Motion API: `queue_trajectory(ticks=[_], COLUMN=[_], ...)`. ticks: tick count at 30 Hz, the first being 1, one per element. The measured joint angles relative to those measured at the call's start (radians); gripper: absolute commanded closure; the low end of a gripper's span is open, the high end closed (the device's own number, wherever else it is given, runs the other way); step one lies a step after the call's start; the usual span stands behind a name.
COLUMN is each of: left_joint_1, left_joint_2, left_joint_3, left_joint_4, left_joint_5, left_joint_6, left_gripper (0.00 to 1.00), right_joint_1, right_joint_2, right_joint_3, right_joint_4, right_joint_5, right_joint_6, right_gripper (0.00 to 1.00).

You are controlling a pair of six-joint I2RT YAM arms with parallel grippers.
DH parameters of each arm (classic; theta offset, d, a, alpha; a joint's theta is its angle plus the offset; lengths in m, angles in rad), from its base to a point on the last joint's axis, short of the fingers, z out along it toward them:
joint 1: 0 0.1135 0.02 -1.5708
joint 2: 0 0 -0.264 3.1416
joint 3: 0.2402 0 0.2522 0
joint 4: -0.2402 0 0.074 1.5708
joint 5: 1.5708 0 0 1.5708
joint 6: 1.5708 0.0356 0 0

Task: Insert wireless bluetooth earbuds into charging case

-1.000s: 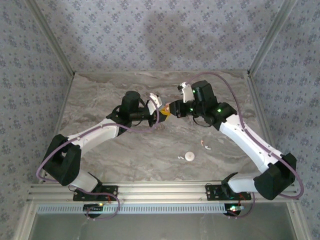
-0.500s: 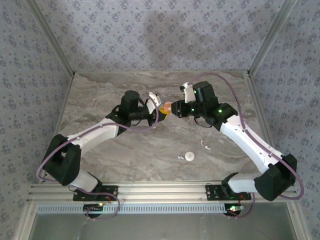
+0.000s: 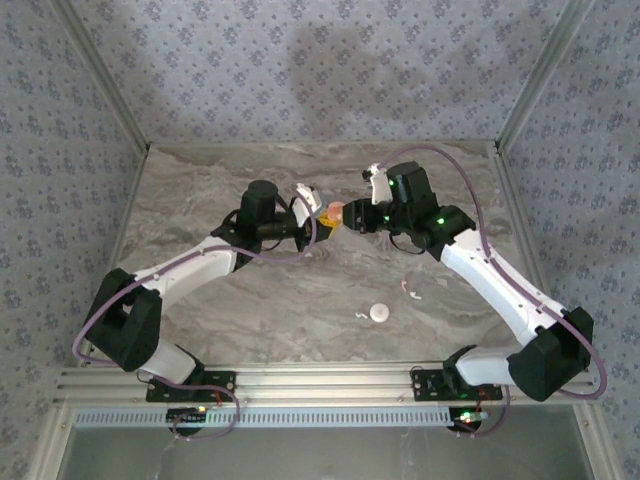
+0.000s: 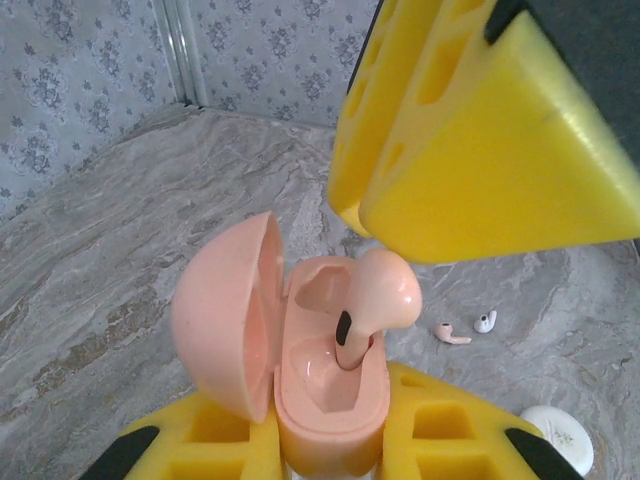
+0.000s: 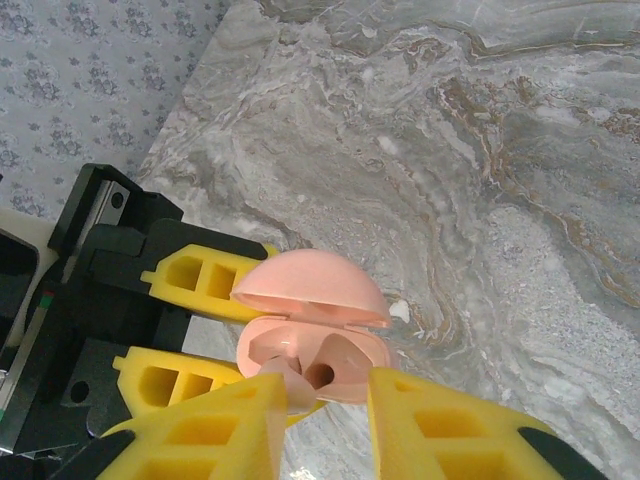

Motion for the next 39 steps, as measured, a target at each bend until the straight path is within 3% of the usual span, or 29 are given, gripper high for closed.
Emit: queue_trajectory(ticks=[9, 39], left_joint_1=[-0.002, -0.001], left_joint_2=[-0.002, -0.009], left_joint_3=[0.000, 0.000], left_joint_4=[0.024, 0.046], left_joint_5=[0.015, 0.015], left_joint_6=[0.000, -0.016], left_gripper=[0.82, 0.82], right_joint_1=[-0.032, -0.058], right_joint_2=[-0.056, -0.031], right_joint_3=[-0.044, -0.073], right_joint_4=[0.079, 0.120], right_joint_5=[-0.073, -0.217], right_joint_6=[0.019, 0.075], right_gripper=[0.60, 0.76])
